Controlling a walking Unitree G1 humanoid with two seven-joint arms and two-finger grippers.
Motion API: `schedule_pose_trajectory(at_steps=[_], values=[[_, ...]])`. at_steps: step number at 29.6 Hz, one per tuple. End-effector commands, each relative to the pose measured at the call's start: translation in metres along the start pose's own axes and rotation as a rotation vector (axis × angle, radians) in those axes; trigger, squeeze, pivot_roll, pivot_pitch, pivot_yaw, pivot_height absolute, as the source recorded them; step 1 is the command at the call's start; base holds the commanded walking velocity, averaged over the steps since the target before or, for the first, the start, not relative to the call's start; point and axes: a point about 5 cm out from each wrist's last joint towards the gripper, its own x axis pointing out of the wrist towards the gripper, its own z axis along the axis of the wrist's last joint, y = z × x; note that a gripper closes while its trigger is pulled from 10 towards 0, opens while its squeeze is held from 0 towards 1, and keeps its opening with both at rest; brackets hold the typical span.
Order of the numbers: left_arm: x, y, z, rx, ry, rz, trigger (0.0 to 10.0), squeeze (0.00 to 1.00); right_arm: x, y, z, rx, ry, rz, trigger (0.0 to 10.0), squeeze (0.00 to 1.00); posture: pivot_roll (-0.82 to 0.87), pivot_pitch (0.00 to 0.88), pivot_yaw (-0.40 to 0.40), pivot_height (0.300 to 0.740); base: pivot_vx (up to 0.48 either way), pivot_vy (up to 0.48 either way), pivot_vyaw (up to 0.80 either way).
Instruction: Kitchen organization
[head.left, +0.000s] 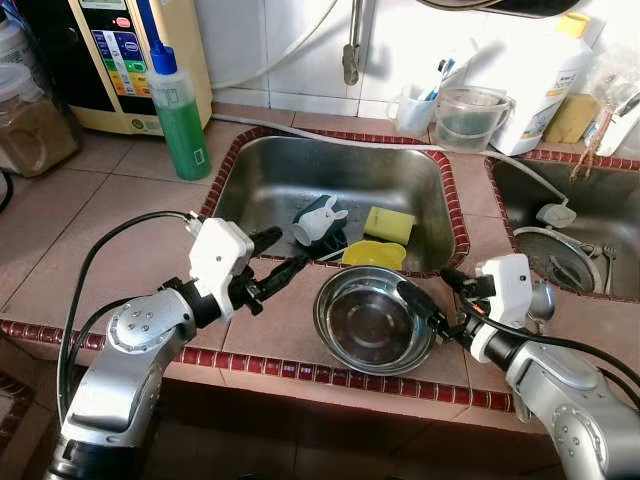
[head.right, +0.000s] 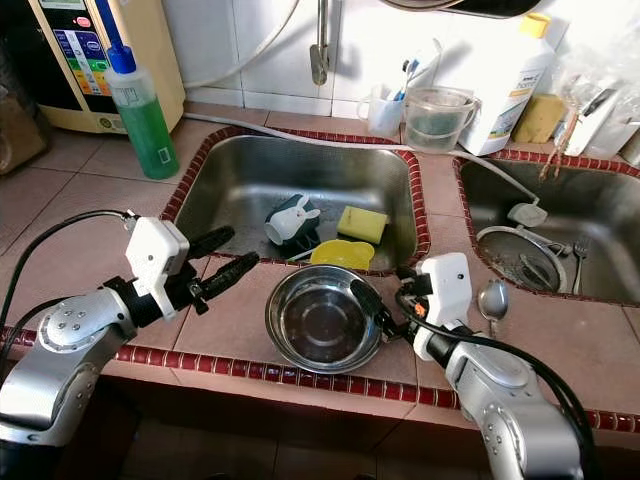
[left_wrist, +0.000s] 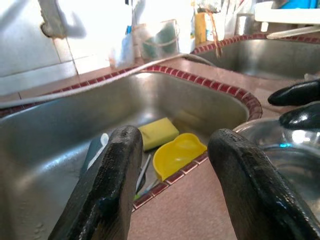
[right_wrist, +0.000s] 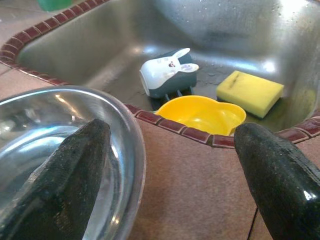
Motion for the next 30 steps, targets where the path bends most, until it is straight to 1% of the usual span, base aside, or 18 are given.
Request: schedule_pose_trajectory(at_steps=[1,2,3,7,11,15,21,25,30], values=[[-0.001,-0.006,0.001,-0.003,0.009,-0.005,10.0,0.00,0.000,-0.001,0.002,-0.015,-0.005,-0.001,10.0,0.00,-0.14,0.097,-0.018,0.703,0.000,0.000,0.00],[-0.003,-0.012,0.000,-0.001,0.023,-0.009,10.0,0.00,0.001,-0.002,0.002,-0.015,-0.004,-0.002,10.0,0.00,-0.14,0.098,-0.016,0.703,0.000,0.000,0.00],[-0.003,-0.012,0.000,-0.001,0.023,-0.009,10.0,0.00,0.001,-0.002,0.002,-0.015,-0.004,-0.002,10.0,0.00,-0.14,0.098,-0.016,0.703,0.000,0.000,0.00],[-0.009,-0.025,-0.003,-0.019,0.068,-0.005,10.0,0.00,0.002,-0.004,0.001,-0.022,0.002,-0.003,10.0,0.00,-0.14,0.095,-0.015,0.703,0.000,0.000,0.00],[-0.010,-0.030,-0.005,-0.023,0.087,-0.013,10.0,0.00,0.004,-0.007,0.000,-0.022,0.004,-0.006,10.0,0.00,-0.13,0.093,-0.015,0.703,0.000,0.000,0.00],[-0.011,-0.035,-0.002,-0.025,0.080,-0.045,10.0,0.00,0.005,-0.008,-0.002,-0.018,0.013,-0.004,10.0,0.00,-0.13,0.091,-0.014,0.703,0.000,0.000,0.00],[-0.013,-0.038,0.002,-0.007,0.081,-0.059,10.0,0.00,0.006,-0.011,-0.003,-0.017,0.019,-0.002,10.0,0.00,-0.13,0.091,-0.013,0.703,0.000,0.000,0.00],[-0.010,-0.038,0.008,0.008,0.072,-0.067,10.0,0.00,0.011,-0.012,-0.005,-0.001,0.029,0.011,10.0,0.00,-0.12,0.092,-0.015,0.703,0.000,0.000,0.00],[-0.008,-0.037,0.008,0.011,0.070,-0.055,10.0,0.00,0.014,-0.008,-0.004,0.012,0.057,0.048,10.0,0.00,-0.12,0.091,-0.020,0.703,0.000,0.000,0.00]])
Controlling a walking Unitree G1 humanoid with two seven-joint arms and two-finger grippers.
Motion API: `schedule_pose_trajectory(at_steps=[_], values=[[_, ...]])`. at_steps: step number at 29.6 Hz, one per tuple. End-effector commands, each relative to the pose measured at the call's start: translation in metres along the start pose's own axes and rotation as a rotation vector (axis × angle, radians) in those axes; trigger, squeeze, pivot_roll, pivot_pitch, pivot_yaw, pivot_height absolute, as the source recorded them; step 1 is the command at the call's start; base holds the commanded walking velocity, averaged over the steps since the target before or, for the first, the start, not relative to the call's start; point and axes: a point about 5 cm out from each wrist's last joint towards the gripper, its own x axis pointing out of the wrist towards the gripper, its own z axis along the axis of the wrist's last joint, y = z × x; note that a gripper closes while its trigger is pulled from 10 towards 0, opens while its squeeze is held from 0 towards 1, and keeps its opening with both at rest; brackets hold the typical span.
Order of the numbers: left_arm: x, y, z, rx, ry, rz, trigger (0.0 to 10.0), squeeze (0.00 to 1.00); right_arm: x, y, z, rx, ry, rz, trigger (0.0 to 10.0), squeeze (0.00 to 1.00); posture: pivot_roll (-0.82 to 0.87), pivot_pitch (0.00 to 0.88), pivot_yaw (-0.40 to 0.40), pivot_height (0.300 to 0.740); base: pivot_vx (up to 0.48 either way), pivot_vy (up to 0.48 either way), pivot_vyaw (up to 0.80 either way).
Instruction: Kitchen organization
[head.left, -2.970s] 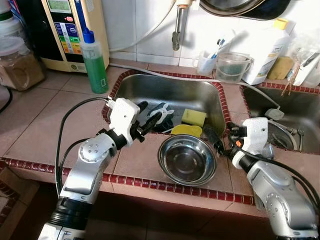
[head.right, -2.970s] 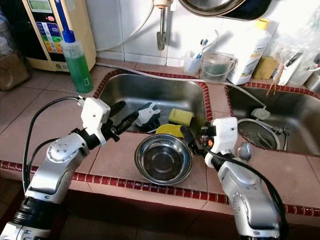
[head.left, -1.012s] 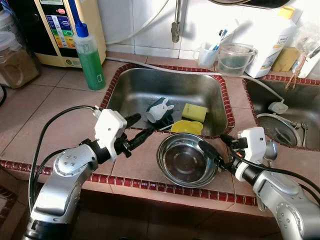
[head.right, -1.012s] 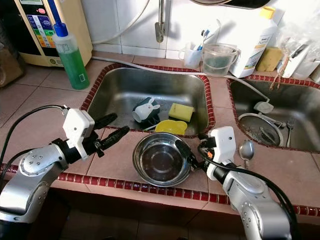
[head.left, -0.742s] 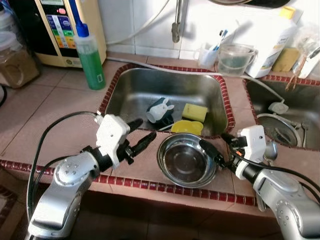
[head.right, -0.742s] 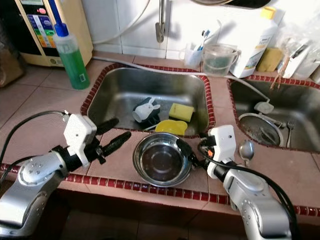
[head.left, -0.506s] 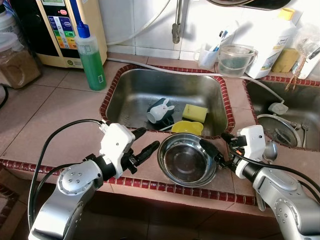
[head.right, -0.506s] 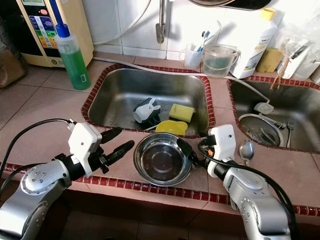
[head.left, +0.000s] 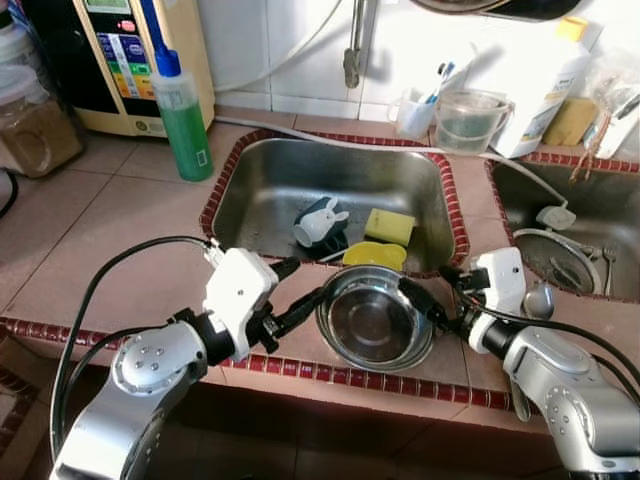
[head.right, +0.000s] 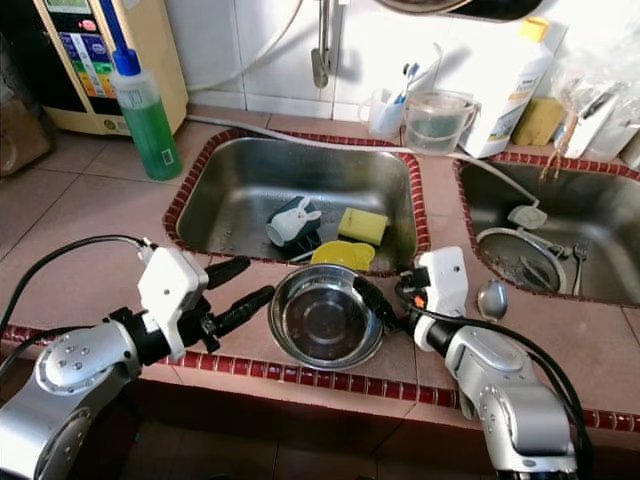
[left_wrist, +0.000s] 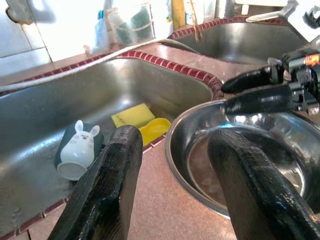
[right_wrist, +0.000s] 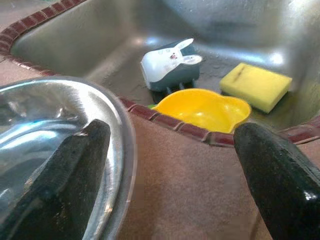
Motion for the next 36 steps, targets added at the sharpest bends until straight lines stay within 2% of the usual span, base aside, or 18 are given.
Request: schedule_pose_trajectory(at_steps=[1,8,9,10,11,12,13,20,30,36], values=[[0.002,-0.001,0.003,0.014,-0.006,-0.002,10.0,0.00,0.001,0.003,0.003,-0.005,0.016,0.029,10.0,0.00,-0.12,0.092,-0.023,0.703,0.000,0.000,0.00],[0.006,-0.001,0.006,0.013,-0.019,0.000,10.0,0.00,0.001,0.007,0.006,-0.022,0.030,0.074,10.0,0.00,-0.12,0.092,-0.026,0.703,0.000,0.000,0.00],[0.006,-0.002,0.006,0.013,-0.020,0.000,10.0,0.00,0.001,0.008,0.006,-0.018,0.029,0.075,9.6,0.00,-0.12,0.092,-0.026,0.703,0.000,0.000,0.00],[0.007,-0.002,0.007,0.011,-0.023,-0.001,10.0,0.00,0.000,0.008,0.006,-0.009,0.031,0.076,4.7,0.00,-0.12,0.093,-0.028,0.703,0.000,0.000,0.00],[0.007,-0.002,0.007,0.011,-0.025,-0.001,10.0,0.00,0.000,0.008,0.007,0.003,0.031,0.077,2.2,0.00,-0.12,0.093,-0.028,0.703,0.000,0.000,0.00],[0.008,-0.002,0.007,0.012,-0.026,-0.001,10.0,0.00,0.000,0.009,0.007,0.011,0.031,0.079,2.2,0.00,-0.13,0.093,-0.028,0.703,0.000,0.000,0.00],[0.008,-0.002,0.008,0.011,-0.027,-0.001,10.0,0.00,-0.001,0.010,0.008,0.019,0.031,0.088,0.0,0.00,-0.13,0.093,-0.028,0.703,0.000,0.000,0.00],[0.008,-0.001,0.008,0.013,-0.030,0.000,10.0,0.00,-0.002,0.014,0.009,0.075,0.030,0.112,0.0,0.00,-0.12,0.089,-0.027,0.703,0.000,0.000,0.00],[0.008,-0.001,0.009,0.012,-0.032,0.000,10.0,0.00,-0.004,0.018,0.007,0.086,0.041,0.129,0.0,0.00,-0.12,0.090,-0.025,0.703,0.000,0.000,0.00],[0.009,0.001,0.009,0.015,-0.032,0.005,10.0,0.00,-0.007,0.020,0.003,0.128,0.051,0.121,0.0,0.00,-0.13,0.089,-0.025,0.703,0.000,0.000,0.00]])
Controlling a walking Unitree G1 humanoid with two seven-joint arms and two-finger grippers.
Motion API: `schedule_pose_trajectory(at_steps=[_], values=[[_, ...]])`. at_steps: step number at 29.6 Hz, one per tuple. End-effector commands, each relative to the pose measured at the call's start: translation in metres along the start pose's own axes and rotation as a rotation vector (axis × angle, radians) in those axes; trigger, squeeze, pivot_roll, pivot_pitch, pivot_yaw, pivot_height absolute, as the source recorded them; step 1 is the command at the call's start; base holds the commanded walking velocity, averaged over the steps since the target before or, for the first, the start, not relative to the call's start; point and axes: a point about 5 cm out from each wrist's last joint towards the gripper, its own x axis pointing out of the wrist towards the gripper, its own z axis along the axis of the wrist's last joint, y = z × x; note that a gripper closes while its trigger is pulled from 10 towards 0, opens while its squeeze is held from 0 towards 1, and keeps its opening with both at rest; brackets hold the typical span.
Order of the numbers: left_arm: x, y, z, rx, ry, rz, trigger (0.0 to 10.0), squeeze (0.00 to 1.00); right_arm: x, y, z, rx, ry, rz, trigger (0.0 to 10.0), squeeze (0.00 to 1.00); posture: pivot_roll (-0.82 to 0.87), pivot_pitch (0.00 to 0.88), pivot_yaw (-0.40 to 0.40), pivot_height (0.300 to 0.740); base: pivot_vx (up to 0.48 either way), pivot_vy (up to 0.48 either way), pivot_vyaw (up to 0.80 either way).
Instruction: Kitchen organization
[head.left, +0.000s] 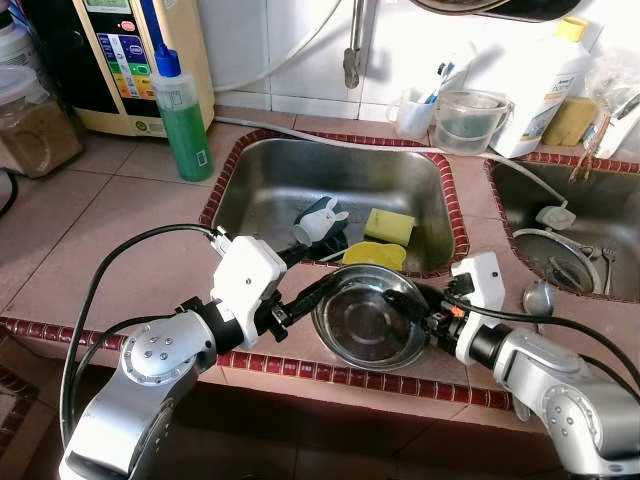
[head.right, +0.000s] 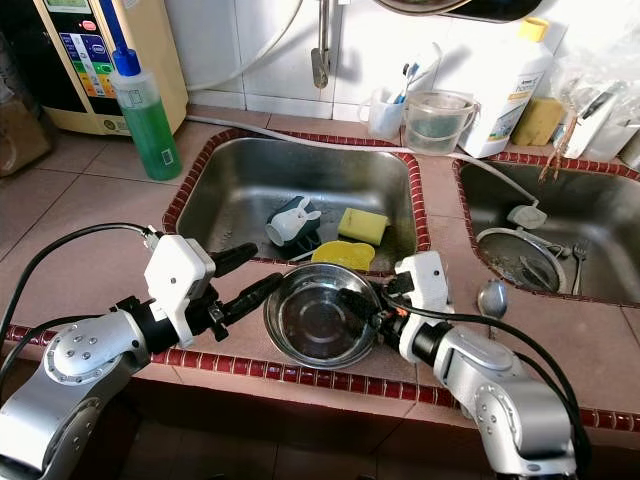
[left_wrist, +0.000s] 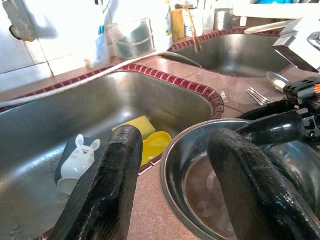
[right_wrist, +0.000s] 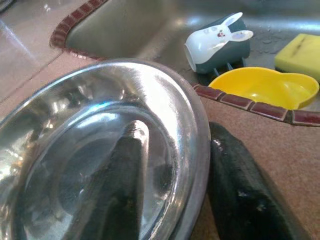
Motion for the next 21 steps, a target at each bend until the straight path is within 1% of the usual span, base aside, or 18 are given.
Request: schedule_pose_trajectory(at_steps=[1,13,21], values=[[0.0010,0.0021,0.0010,0.006,0.002,0.004,10.0,0.00,-0.0047,0.0021,0.0032,0.001,-0.016,-0.003,0.0,0.00,-0.13,0.089,-0.025,0.703,0.000,0.000,0.00],[0.0020,0.0044,0.0013,0.014,0.003,0.002,10.0,0.00,-0.0068,0.0024,0.0027,0.037,-0.023,-0.018,0.0,0.00,-0.13,0.077,-0.021,0.703,0.000,0.000,0.00],[0.0023,0.0051,0.0017,0.017,0.001,-0.001,10.0,0.00,-0.0078,0.0016,0.0029,0.037,-0.029,-0.022,0.0,0.00,-0.13,0.068,-0.020,0.703,0.000,0.000,0.00]])
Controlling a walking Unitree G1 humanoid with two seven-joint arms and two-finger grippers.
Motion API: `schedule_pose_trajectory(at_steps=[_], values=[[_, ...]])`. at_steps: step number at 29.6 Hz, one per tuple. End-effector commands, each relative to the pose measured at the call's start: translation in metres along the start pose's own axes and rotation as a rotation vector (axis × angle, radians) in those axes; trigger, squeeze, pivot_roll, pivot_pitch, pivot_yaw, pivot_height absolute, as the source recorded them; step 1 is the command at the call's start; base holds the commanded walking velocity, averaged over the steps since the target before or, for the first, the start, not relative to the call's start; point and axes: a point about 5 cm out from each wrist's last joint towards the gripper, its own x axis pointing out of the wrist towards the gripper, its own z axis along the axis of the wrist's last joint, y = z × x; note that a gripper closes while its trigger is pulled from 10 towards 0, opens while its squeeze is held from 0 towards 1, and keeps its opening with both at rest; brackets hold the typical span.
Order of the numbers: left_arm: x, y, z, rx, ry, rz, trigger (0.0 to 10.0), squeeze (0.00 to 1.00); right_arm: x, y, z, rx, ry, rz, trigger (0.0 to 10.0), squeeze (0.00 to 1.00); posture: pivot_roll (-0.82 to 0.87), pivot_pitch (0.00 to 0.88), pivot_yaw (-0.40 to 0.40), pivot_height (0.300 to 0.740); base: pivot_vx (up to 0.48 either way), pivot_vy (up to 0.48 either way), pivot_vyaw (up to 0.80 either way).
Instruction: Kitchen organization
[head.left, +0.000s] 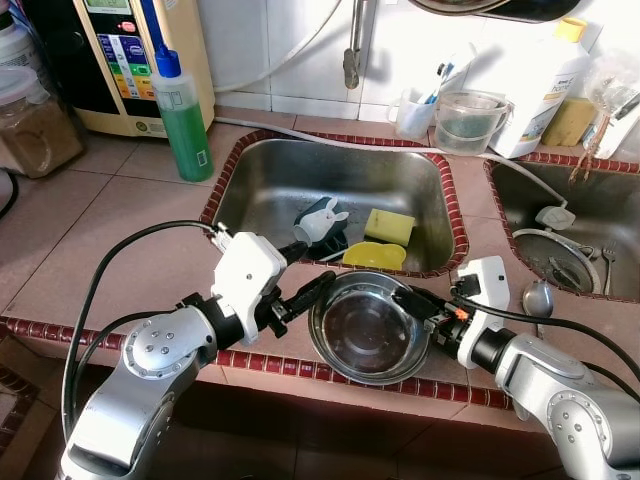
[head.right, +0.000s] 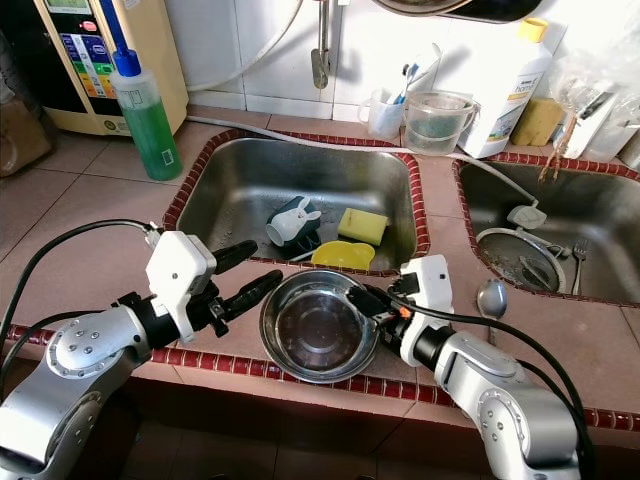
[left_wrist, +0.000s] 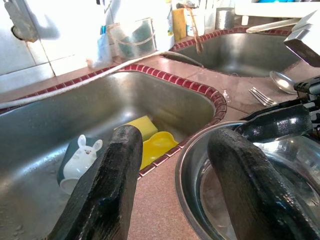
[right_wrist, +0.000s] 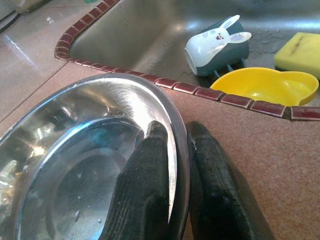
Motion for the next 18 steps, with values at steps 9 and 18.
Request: schedule_pose_trajectory(at_steps=[9,18], values=[[0.002,0.006,0.002,0.015,-0.012,0.007,10.0,0.00,-0.006,-0.004,0.007,0.000,-0.091,-0.048,0.0,0.00,-0.13,0.051,-0.022,0.703,0.000,0.000,0.00],[0.006,0.020,0.006,0.024,-0.033,0.037,10.0,0.00,-0.012,-0.014,0.021,-0.016,-0.231,-0.145,0.0,0.00,-0.14,0.040,-0.012,0.703,0.000,0.000,0.00]])
